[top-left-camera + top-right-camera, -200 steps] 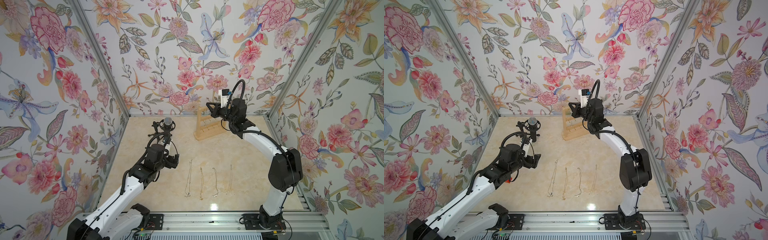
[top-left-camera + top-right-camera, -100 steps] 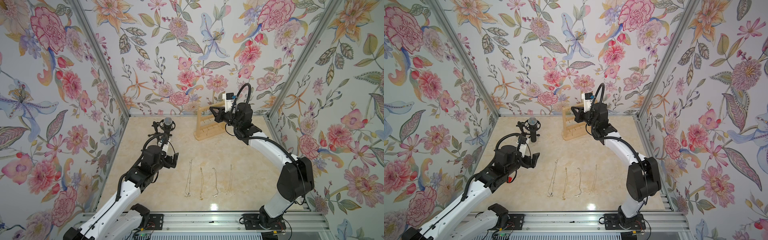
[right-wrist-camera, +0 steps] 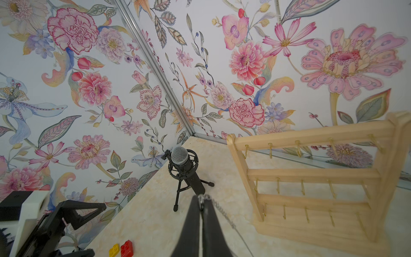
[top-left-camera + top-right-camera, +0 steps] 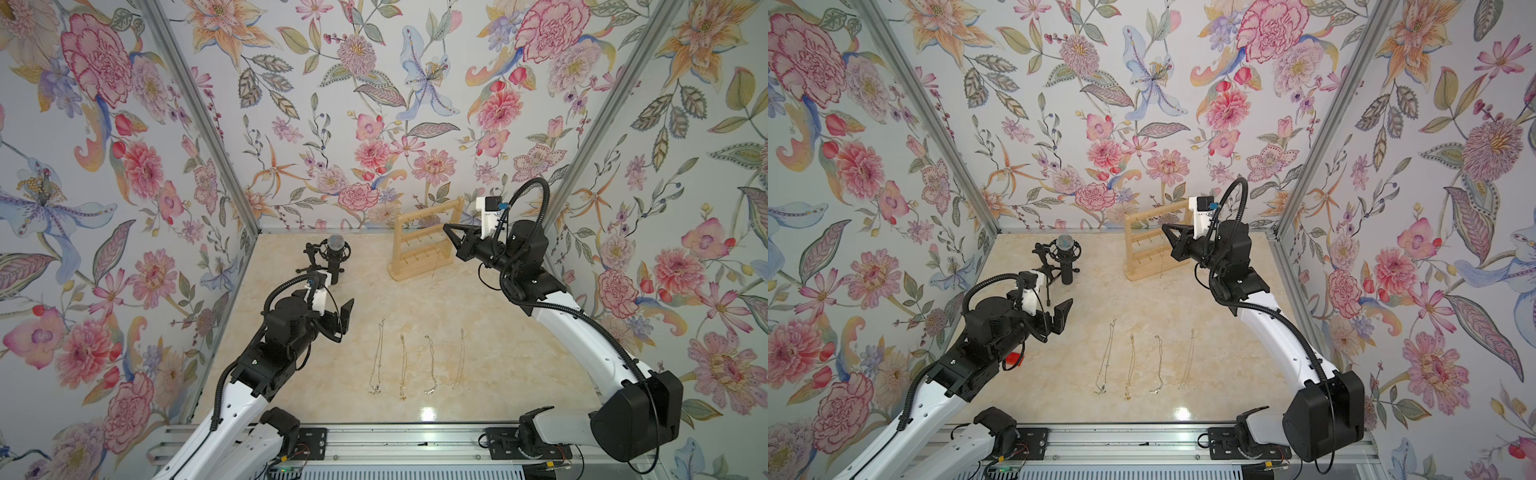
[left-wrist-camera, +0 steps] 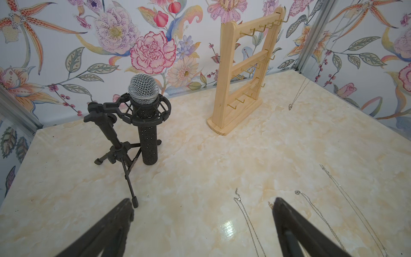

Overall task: Take the necklace off the jewelry display stand
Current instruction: Take off the necklace from the stand.

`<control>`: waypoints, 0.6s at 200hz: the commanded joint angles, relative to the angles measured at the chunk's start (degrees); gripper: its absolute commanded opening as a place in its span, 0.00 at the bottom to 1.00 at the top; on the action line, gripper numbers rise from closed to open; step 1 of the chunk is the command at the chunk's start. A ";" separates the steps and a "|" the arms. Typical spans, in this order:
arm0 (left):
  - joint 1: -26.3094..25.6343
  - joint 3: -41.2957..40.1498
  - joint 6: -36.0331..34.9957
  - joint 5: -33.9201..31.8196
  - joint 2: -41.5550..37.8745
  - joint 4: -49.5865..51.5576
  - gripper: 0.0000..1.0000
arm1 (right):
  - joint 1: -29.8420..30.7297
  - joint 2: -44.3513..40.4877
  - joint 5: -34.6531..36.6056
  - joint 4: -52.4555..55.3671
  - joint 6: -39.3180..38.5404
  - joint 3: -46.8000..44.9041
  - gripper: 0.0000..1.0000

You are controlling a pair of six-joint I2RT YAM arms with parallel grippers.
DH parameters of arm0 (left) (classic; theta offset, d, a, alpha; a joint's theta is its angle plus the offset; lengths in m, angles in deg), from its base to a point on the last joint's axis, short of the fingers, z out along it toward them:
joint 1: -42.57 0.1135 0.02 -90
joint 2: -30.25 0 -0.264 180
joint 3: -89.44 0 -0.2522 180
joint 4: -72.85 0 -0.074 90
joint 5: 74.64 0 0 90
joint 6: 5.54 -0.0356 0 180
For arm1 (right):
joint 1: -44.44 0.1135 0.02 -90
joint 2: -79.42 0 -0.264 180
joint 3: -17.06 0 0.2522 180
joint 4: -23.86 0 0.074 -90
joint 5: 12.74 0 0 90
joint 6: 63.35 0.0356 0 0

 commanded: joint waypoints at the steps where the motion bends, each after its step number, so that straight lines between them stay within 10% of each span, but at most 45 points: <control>1: -2.11 3.20 0.01 2.82 -0.04 -2.82 0.99 | -1.12 -4.42 -3.52 3.34 1.63 -2.27 0.00; 120: -18.76 15.39 -1.93 5.03 18.07 -16.32 0.99 | -7.90 -23.42 -9.75 14.24 3.72 -13.80 0.00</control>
